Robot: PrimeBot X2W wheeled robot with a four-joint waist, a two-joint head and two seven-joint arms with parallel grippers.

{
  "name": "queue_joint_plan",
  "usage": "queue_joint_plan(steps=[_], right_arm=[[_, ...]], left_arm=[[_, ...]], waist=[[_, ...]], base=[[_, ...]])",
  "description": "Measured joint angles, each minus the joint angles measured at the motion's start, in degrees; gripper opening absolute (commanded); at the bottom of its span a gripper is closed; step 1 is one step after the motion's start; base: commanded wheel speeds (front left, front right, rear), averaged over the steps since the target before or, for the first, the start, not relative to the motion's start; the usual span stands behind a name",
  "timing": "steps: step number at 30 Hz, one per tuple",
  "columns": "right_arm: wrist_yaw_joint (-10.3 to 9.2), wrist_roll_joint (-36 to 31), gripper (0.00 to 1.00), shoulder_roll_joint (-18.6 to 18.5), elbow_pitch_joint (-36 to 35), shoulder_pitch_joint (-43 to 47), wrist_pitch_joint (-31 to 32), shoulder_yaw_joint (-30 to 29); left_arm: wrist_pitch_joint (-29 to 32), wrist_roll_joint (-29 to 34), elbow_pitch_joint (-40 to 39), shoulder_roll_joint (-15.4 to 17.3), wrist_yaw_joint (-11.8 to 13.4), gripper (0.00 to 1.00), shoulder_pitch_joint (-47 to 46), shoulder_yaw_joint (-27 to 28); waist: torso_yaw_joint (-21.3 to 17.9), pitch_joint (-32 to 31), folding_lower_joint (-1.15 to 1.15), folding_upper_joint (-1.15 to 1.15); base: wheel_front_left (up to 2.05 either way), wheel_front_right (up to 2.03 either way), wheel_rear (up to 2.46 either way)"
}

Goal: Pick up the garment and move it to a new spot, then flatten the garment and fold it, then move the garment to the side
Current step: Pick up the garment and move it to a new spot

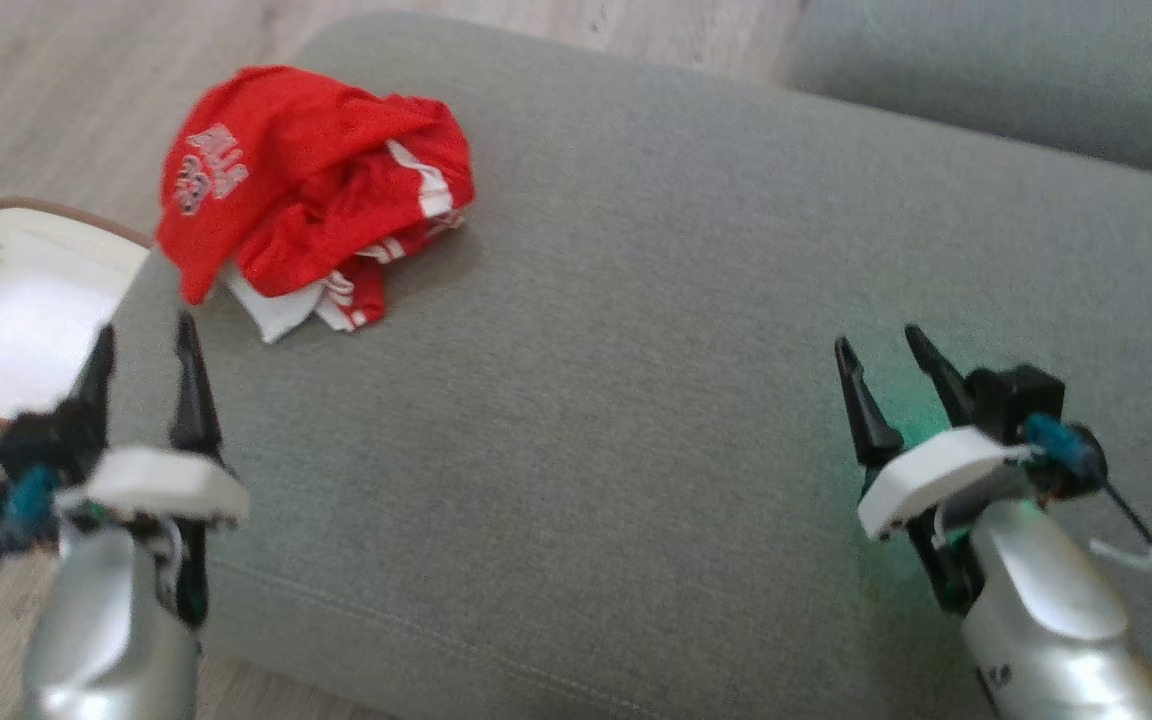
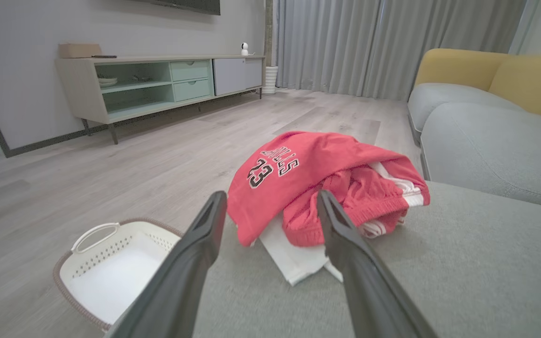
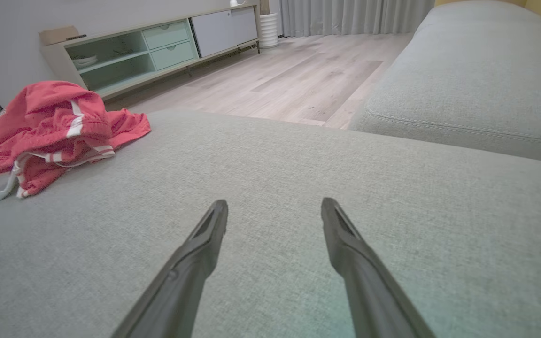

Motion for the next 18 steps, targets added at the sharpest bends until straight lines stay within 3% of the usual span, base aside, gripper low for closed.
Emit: queue_joint_plan(steps=[8,13,18], right_arm=[[0.0,-0.31,1.0,-3.14,-1.19,-4.89,0.0,2.2],[0.0,-0.31,1.0,-4.13,-3.15,-7.17,0.0,3.26],[0.0,-0.31,1.0,-4.81,-4.74,-8.33,-0.08,3.35]], left_arm=[[-0.16,-3.63,5.66,4.59,0.0,1.0,-12.17,-3.83],[-0.23,-8.38,10.47,8.04,-0.01,1.0,-20.43,-8.95],[-0.23,-14.8,15.51,9.53,-0.01,1.0,-25.53,-13.15]], waist=[[-3.9,6.51,0.01,0.0],[-6.57,10.79,0.01,0.0],[-9.47,14.18,0.01,0.0]], base=[[0.0,0.0,0.0],[0.0,0.0,0.0],[0.0,0.0,0.0]])
